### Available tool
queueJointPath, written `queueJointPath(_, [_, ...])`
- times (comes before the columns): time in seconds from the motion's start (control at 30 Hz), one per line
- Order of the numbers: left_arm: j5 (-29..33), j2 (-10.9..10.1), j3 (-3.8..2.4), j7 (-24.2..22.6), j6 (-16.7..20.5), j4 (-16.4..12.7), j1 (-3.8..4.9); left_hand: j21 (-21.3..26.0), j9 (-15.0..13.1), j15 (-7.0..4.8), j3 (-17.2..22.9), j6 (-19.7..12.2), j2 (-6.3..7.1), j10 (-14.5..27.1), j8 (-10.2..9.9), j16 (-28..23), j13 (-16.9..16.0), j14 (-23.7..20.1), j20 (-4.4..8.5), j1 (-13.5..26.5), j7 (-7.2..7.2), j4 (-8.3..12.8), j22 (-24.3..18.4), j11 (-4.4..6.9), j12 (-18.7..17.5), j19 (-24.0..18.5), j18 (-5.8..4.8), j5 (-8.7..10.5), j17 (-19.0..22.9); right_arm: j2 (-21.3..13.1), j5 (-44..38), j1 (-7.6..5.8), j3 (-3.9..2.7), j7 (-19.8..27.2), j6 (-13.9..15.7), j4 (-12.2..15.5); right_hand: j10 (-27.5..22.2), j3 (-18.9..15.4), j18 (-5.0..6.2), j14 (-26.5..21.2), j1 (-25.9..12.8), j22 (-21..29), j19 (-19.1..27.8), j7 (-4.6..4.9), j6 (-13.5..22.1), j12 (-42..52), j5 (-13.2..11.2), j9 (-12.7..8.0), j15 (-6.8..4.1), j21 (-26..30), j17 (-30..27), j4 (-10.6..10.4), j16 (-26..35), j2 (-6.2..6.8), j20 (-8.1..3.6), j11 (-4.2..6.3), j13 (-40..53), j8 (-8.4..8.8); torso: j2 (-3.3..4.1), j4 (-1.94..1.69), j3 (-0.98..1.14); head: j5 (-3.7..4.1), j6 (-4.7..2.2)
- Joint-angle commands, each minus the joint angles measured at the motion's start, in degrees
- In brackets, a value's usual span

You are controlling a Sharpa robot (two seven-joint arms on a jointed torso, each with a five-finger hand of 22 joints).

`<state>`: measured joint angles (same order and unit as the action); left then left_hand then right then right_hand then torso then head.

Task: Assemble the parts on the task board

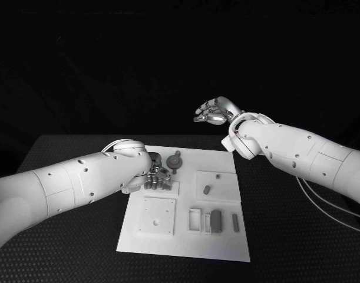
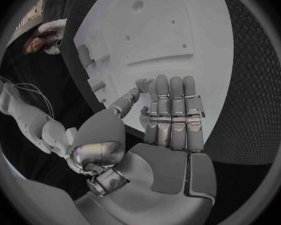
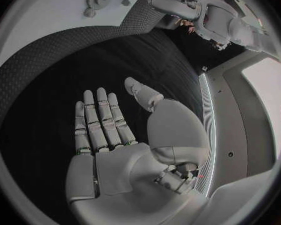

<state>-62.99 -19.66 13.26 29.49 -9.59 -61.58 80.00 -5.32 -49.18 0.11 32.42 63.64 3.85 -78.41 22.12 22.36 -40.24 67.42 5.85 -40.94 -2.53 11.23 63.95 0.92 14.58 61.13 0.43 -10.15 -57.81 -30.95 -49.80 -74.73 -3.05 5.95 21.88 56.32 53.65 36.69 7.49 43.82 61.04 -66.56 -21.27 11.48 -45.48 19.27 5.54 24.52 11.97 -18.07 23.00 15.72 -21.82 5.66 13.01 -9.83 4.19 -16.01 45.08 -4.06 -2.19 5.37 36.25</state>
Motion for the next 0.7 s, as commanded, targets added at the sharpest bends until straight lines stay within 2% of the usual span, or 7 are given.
queueJointPath(0.03, [0.1, -0.9, 0.36, 0.3, 0.9, 0.1, -0.48, 0.2, -0.1, -0.05, -0.1, -0.3, 0.21, 0.3, -0.4, 0.2, 0.1, -0.4, -0.26, -0.4, -0.07, 0.3, 0.1, -0.14, 0.0, -0.3, -0.3, -0.02, 0.1, -0.1, 0.0, 0.06, -0.02, 0.2, -0.5, 0.0, 0.0, -0.3, -0.75, -0.4, 0.3, -0.1, 0.2, 0.71, 0.4, -0.2, -0.1, -0.1, -0.11, 0.2, 0.1, 0.1, 0.3, 0.15, 0.0, -0.42, -0.1, 0.02, -0.02, -0.01, 0.05, 0.05, -0.07])
queueJointPath(0.27, [0.9, -1.9, 0.24, 0.3, 1.8, -1.4, -0.29, 0.3, -0.1, -0.06, -0.4, -0.3, 0.55, 0.3, -0.5, 0.3, 0.2, -0.5, -0.24, -0.1, -0.07, 0.3, 0.1, -0.13, 0.1, -0.3, -0.28, 0.48, 0.2, -0.2, 0.0, 0.07, -0.02, 0.2, -0.6, 0.1, 0.0, -0.3, -0.77, -0.4, 0.3, -0.1, 0.2, 0.71, 0.4, -0.2, -0.1, -0.1, -0.11, 0.3, 0.1, 0.1, 0.3, 0.15, -0.01, -0.42, -0.1, 0.01, 0.01, -0.02, 0.06, 0.08, -0.26])
queueJointPath(0.33, [1.4, -2.1, -0.18, 0.4, 1.8, -1.9, -0.19, 0.3, -0.1, -0.04, -0.3, -0.4, 0.61, 0.5, -0.6, 0.3, 0.2, -0.6, -0.24, -0.1, -0.11, 0.3, 0.1, -0.15, 0.0, -0.3, -0.27, 0.69, 0.3, -0.3, 0.0, 0.08, -0.02, 0.2, -0.6, 0.1, 0.0, -0.3, -0.77, -0.4, 0.3, -0.2, 0.2, 0.71, 0.4, -0.2, -0.1, -0.1, -0.11, 0.3, 0.1, 0.1, 0.3, 0.16, -0.01, -0.42, -0.1, 0.01, 0.02, -0.01, 0.05, 0.06, -0.31])
queueJointPath(0.5, [1.6, -2.7, -0.4, 0.4, 1.7, -2.9, 0.35, 0.9, -0.1, 0.29, -0.2, -1.6, 0.39, 1.6, -1.4, 0.2, 0.5, -1.6, -0.53, -0.5, -0.72, 0.9, 0.2, -0.56, -0.4, -1.0, -0.41, 0.74, 0.7, -0.3, 0.0, 0.09, -0.02, 0.2, -0.5, 0.1, 0.1, -0.3, -0.78, -0.4, 0.3, -0.2, 0.3, 0.71, 0.4, -0.2, -0.1, -0.1, -0.1, 0.3, 0.1, 0.1, 0.3, 0.15, -0.01, -0.42, -0.1, 0.0, 0.01, 0.01, 0.06, 0.06, -0.36])
queueJointPath(0.57, [2.1, -2.8, -0.83, 0.3, 2.0, -3.0, 0.45, 1.0, 0.2, 0.37, -0.3, -2.8, 0.32, 1.7, -2.3, 0.4, 0.5, -1.8, -0.62, -0.5, -1.36, 1.1, 0.3, -0.63, -0.3, -1.1, -0.37, 0.76, 0.9, -0.3, 0.0, 0.09, -0.02, 0.2, -0.6, 0.1, 0.1, -0.3, -0.79, -0.4, 0.4, -0.2, 0.3, 0.71, 0.4, -0.2, -0.1, -0.1, -0.1, 0.3, 0.1, 0.1, 0.3, 0.15, -0.02, -0.42, -0.1, -0.01, 0.01, 0.0, 0.07, 0.02, -0.4])
queueJointPath(0.63, [2.4, -2.9, -1.28, 0.2, 1.9, -3.2, 0.45, 1.0, 1.1, 0.31, -0.2, -5.2, 0.16, 1.6, -4.3, 0.9, 0.3, -1.8, -0.59, -0.6, -2.58, 1.4, 0.5, -0.58, 0.2, -0.8, -0.25, 0.75, 0.9, -0.3, 0.0, 0.1, -0.02, 0.2, -0.6, 0.0, 0.1, -0.3, -0.8, -0.5, 0.4, -0.3, 0.3, 0.7, 0.4, -0.2, -0.1, -0.1, -0.09, 0.3, 0.1, 0.1, 0.3, 0.15, -0.02, -0.42, -0.1, -0.03, 0.01, -0.02, 0.07, 0.01, -0.43])
queueJointPath(0.7, [2.4, -3.0, -1.38, 0.1, 2.1, -3.4, 0.46, 1.0, 1.3, 0.29, -0.2, -5.4, 0.1, 1.6, -4.7, 1.0, 0.2, -1.7, -0.58, -0.6, -2.72, 1.5, 0.6, -0.57, 0.4, -0.7, -0.24, 0.76, 1.0, -0.3, 0.0, 0.12, -0.02, 0.2, -0.6, 0.0, 0.1, -0.3, -0.81, -0.5, 0.4, -0.3, 0.3, 0.68, 0.4, -0.2, -0.1, -0.1, -0.08, 0.3, 0.1, 0.1, 0.4, 0.15, -0.02, -0.42, -0.1, -0.05, 0.02, -0.01, 0.06, 0.01, -0.44])
